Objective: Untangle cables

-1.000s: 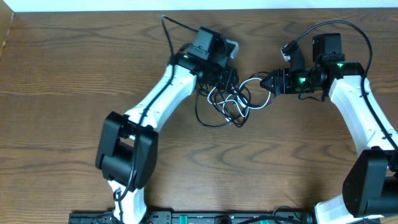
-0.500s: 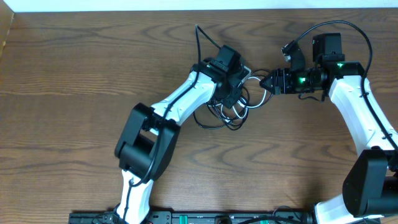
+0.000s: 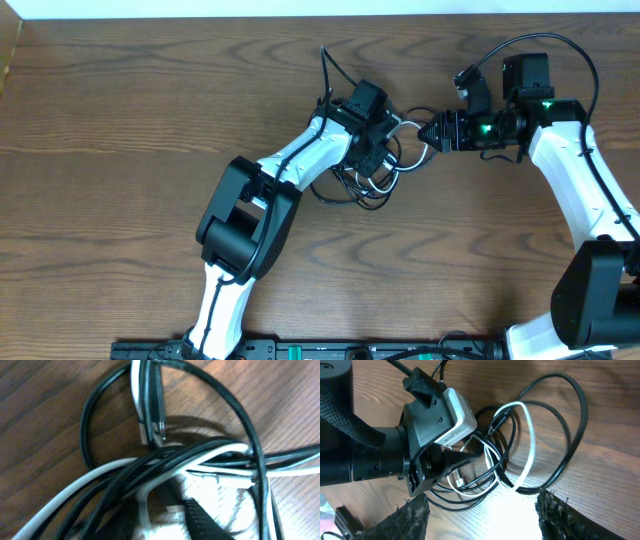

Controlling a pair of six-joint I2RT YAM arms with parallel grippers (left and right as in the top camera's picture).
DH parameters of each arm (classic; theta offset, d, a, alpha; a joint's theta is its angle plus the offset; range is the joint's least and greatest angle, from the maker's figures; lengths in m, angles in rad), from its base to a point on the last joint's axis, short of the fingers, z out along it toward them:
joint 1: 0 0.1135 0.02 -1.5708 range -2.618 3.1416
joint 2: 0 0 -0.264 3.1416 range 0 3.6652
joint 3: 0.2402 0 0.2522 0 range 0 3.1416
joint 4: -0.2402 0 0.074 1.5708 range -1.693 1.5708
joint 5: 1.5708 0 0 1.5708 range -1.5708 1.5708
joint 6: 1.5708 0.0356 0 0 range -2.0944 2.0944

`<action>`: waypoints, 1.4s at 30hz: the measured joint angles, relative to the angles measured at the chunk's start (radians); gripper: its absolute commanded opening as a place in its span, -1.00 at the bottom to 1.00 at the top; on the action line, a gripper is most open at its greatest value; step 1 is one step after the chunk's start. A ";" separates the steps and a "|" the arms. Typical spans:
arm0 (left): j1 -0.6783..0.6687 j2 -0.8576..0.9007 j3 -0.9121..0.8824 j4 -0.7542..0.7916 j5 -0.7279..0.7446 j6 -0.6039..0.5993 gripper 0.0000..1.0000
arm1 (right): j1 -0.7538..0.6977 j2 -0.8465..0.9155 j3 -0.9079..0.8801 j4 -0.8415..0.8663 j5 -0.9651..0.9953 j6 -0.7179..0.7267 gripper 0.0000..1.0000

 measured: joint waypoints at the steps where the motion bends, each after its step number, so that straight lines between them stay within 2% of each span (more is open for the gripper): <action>1: 0.000 0.003 0.000 0.000 -0.002 0.002 -0.85 | 0.000 0.000 0.000 0.000 0.000 0.000 0.33; 10: 0.004 -0.030 0.000 -0.036 -0.012 -0.042 -0.85 | 0.000 0.000 0.000 0.019 0.003 0.000 0.30; 22: 0.012 -0.504 -0.002 -0.064 0.047 -0.118 -0.85 | 0.050 0.000 0.000 0.102 0.070 0.019 0.24; 29: 0.012 -0.548 -0.002 -0.110 0.050 -0.142 -0.85 | 0.058 0.063 0.000 0.137 0.144 0.026 0.08; 35: 0.012 -0.544 -0.002 -0.145 0.032 -0.161 -0.85 | 0.059 0.192 0.000 0.186 0.160 0.029 -0.20; 42: 0.012 -0.544 -0.002 -0.146 0.028 -0.168 -0.85 | 0.081 0.274 0.000 0.222 0.154 0.036 -0.74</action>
